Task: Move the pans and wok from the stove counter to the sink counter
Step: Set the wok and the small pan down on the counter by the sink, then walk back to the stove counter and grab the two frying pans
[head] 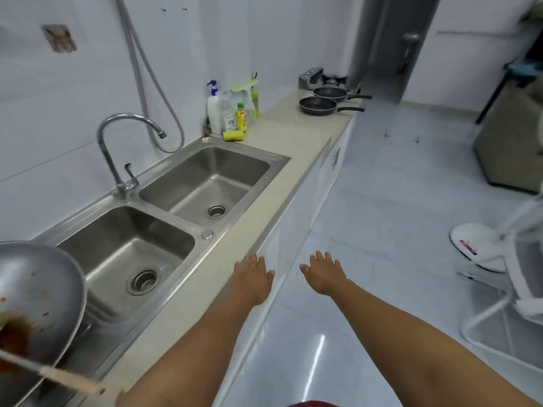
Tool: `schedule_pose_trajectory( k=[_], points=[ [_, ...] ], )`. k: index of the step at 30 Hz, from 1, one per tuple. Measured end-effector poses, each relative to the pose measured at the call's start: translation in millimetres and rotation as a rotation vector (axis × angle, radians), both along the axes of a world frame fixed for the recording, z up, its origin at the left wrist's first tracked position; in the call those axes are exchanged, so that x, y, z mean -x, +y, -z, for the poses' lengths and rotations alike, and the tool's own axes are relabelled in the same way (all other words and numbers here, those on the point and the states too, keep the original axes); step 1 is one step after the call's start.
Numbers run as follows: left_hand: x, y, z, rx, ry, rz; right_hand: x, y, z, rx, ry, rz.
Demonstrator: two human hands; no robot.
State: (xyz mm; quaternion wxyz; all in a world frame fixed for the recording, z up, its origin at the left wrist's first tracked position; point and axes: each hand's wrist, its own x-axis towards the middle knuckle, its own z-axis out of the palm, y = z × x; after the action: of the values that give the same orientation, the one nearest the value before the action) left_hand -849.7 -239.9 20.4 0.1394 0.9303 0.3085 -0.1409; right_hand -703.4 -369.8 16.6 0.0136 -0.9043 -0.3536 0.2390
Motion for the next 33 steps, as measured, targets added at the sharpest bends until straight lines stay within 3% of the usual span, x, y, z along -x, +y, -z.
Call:
schedule_pose_trajectory(
  k=[12, 27, 33],
  points=[
    [-216, 9, 19, 0.038, 0.059, 0.088, -196, -16, 5, 0.059, 0.028, 0.121],
    [-503, 141, 27, 0.011, 0.093, 0.291, -452, 106, 18, -0.022, 0.009, 0.235],
    [-618, 156, 33, 0.014, 0.144, 0.447, -541, 97, 32, 0.024, 0.031, 0.384]
  ],
)
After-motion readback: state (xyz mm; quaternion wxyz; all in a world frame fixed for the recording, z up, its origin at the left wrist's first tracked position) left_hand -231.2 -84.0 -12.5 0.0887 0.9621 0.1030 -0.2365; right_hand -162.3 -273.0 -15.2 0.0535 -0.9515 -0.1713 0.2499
